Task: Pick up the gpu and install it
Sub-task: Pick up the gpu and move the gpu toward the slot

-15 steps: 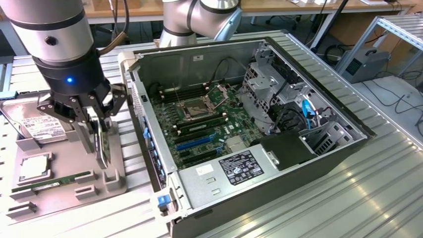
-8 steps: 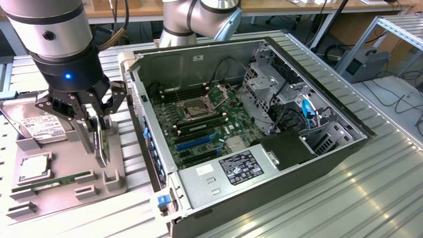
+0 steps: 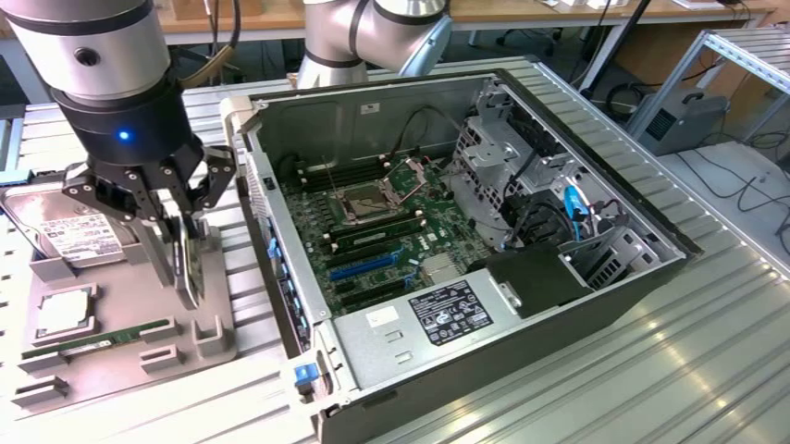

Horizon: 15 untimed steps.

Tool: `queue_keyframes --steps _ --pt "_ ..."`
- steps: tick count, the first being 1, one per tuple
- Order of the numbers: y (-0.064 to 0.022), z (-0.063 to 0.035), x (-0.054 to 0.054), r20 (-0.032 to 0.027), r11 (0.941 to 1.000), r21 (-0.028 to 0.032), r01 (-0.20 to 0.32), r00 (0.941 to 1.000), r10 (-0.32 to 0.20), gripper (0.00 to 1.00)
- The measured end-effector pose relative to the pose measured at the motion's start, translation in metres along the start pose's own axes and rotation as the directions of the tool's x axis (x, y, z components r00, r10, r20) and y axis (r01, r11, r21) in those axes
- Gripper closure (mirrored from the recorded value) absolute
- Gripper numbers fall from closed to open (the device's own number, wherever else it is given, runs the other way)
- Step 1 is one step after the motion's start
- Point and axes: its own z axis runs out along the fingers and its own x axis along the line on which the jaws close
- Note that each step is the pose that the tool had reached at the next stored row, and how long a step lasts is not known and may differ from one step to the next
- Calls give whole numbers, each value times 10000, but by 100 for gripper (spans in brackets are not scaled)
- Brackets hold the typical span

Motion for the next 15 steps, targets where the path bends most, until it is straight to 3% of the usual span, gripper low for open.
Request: queue_keyframes --steps 15 --pt "1 -99 -3 0 10000 0 0 10000 0 73"
